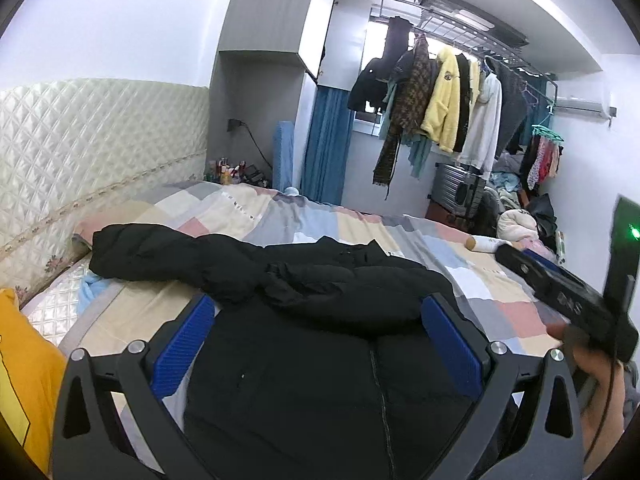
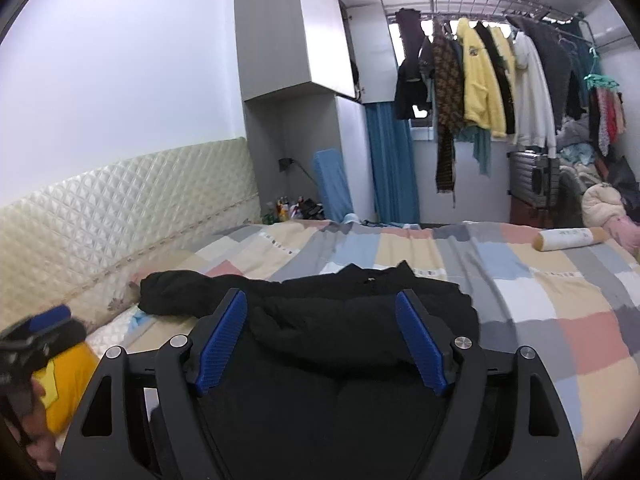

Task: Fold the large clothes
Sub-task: 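Open the right gripper to release the sleeve and withdraw, then grasp the other sleeve cuff with the left gripper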

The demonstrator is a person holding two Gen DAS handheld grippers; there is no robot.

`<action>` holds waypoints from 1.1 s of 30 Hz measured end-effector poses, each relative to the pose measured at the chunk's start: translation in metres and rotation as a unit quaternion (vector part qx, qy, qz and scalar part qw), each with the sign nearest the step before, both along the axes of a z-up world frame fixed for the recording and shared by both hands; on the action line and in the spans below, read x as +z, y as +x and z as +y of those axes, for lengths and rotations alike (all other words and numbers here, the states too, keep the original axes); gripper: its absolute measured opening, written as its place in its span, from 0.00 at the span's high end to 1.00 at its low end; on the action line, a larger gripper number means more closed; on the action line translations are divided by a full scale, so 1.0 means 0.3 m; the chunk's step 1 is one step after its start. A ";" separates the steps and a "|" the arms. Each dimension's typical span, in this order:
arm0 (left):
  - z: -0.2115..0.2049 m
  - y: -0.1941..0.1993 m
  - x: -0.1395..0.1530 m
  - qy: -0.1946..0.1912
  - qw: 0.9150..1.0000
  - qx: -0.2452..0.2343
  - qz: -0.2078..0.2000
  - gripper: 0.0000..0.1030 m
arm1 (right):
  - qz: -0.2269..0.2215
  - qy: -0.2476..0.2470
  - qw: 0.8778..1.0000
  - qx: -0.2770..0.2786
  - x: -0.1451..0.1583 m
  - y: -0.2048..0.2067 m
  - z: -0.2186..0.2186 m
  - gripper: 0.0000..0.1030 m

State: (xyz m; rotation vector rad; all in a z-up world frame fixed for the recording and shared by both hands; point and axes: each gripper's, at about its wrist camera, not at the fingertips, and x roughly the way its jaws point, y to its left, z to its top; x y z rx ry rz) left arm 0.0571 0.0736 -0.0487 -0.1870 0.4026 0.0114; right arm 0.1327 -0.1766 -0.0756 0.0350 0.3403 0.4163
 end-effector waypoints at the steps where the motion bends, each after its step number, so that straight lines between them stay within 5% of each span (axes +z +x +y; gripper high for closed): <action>1: -0.006 -0.004 -0.007 0.001 1.000 -0.001 -0.001 0.00 | -0.003 -0.002 1.000 -0.003 -0.008 -0.017 -0.010 0.25; 21: -0.012 -0.053 -0.133 -0.034 0.999 0.007 0.016 0.00 | 0.005 -0.022 0.998 -0.055 -0.233 -0.247 -0.188 0.16; 33: 0.336 0.081 -0.013 -0.024 0.998 0.038 0.035 0.00 | 0.032 -0.005 0.997 -0.073 -0.307 -0.266 -0.257 0.13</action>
